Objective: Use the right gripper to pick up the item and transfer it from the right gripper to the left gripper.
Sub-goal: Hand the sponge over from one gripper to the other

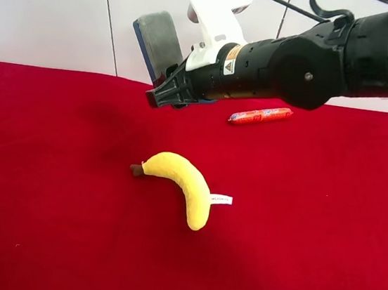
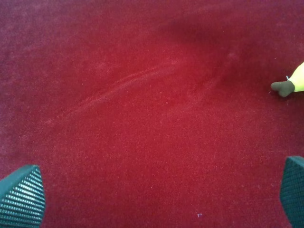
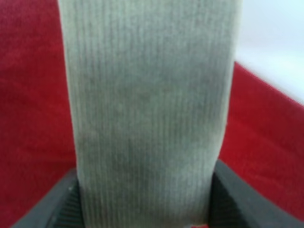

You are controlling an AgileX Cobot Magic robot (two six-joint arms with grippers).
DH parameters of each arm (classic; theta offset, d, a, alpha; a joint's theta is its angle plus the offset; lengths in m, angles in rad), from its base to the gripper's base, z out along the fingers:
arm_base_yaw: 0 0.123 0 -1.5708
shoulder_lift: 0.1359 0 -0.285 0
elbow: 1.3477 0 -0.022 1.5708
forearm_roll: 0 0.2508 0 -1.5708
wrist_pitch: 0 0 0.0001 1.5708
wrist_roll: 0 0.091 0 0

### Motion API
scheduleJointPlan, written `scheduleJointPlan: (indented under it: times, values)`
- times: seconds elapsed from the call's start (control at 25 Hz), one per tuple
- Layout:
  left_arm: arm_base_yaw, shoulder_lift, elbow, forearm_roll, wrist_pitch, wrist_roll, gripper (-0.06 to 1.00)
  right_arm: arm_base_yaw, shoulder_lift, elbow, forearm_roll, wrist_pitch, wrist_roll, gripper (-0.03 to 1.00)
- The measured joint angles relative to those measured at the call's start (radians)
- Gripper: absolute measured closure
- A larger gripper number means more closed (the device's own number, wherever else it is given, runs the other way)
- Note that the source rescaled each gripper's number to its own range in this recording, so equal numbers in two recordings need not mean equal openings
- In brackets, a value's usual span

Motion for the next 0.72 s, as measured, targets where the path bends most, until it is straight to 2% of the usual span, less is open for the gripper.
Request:
scheduleJointPlan:
  times: [0.2,0.72]
  values:
    - [0.0,0.0,0.0,0.0,0.0,0.0,-0.06,0.0,0.003,0.0,0.0,-0.039,0.0,0.97]
    - [0.0,0.0,0.0,0.0,0.0,0.0,-0.06,0.0,0.004,0.0,0.0,-0.058,0.0,0.97]
